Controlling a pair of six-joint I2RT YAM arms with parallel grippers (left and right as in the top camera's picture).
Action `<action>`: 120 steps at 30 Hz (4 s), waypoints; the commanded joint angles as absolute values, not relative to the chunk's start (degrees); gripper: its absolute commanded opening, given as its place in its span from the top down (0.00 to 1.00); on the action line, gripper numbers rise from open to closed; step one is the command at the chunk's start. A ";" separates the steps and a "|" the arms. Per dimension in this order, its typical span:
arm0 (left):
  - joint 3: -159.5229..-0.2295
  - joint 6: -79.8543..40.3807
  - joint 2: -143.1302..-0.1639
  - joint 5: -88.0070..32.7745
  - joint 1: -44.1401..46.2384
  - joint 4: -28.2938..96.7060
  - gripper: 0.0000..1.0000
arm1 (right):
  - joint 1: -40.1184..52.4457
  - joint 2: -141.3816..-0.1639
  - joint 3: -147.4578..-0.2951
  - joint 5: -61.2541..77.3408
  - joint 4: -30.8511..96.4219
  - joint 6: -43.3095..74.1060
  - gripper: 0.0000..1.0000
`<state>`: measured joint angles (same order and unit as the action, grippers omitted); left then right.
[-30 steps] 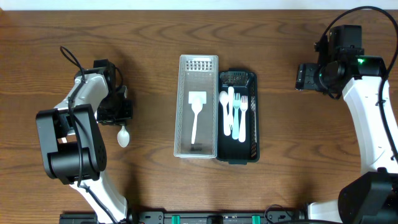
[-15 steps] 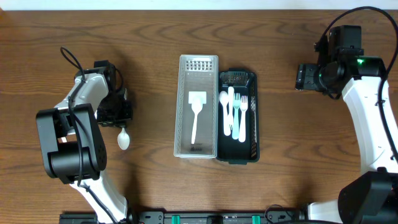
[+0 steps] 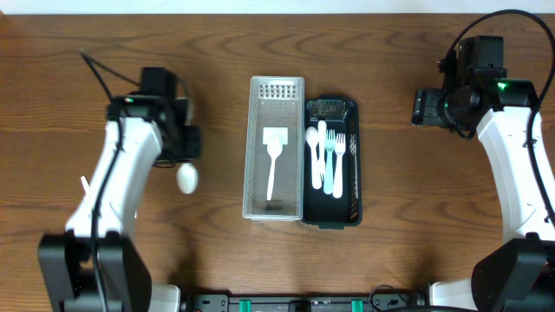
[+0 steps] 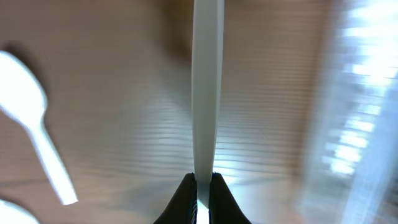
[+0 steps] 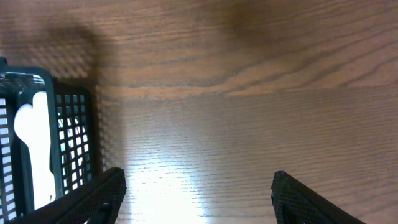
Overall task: Pack container
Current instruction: 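Lift the spoon over and drop it into the white basket, then return the open left gripper above the remaining spoons, then grasp another white spoon with the left gripper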
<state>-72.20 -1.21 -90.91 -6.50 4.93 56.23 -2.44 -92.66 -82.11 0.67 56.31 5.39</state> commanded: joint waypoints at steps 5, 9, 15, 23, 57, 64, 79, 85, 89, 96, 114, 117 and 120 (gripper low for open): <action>-76.99 -11.77 -86.26 -12.05 20.95 51.99 0.94 | -2.72 -93.01 -81.89 1.08 56.23 4.62 0.22; -77.21 -13.96 -87.29 -11.29 27.42 46.33 0.94 | -2.72 -93.01 -81.89 1.10 56.21 4.62 0.22; -77.21 -14.52 -94.39 -10.50 29.61 44.18 0.94 | -2.72 -93.01 -81.89 1.10 56.21 4.62 0.22; -77.21 -11.97 -101.54 -10.48 29.61 44.34 0.92 | -2.72 -93.01 -81.89 1.08 56.27 4.62 0.22; -76.31 -1.91 -90.67 1.54 -14.90 57.32 0.02 | -2.72 -93.01 -80.75 1.08 58.15 2.87 0.18; -76.29 -0.80 -101.23 1.50 -20.38 55.53 0.02 | -2.72 -93.01 -80.75 1.08 58.57 2.66 0.18; -76.27 4.99 -116.49 -4.27 -21.47 52.99 0.02 | -2.72 -93.01 -80.75 1.08 58.76 2.66 0.18; -76.18 5.56 -119.46 -6.46 -21.47 52.88 0.02 | -2.72 -93.01 -80.75 1.08 58.98 2.66 0.18; -76.18 5.54 -119.87 -6.46 -21.47 52.86 0.01 | -2.72 -93.01 -80.75 1.08 59.18 2.68 0.18; -76.18 5.54 -119.87 -6.46 -21.47 53.43 0.35 | -2.72 -93.01 -80.75 1.08 59.22 2.66 0.18; -76.18 5.32 -119.87 -6.46 -21.47 53.32 0.89 | -2.72 -93.01 -80.75 1.08 59.61 2.68 0.18; -76.18 5.32 -119.87 -6.46 -21.47 53.25 0.91 | -2.72 -93.01 -80.75 1.08 59.61 2.68 0.18; -76.18 5.32 -119.87 -6.46 -21.47 53.25 0.94 | -2.72 -93.01 -80.75 1.08 59.61 2.68 0.18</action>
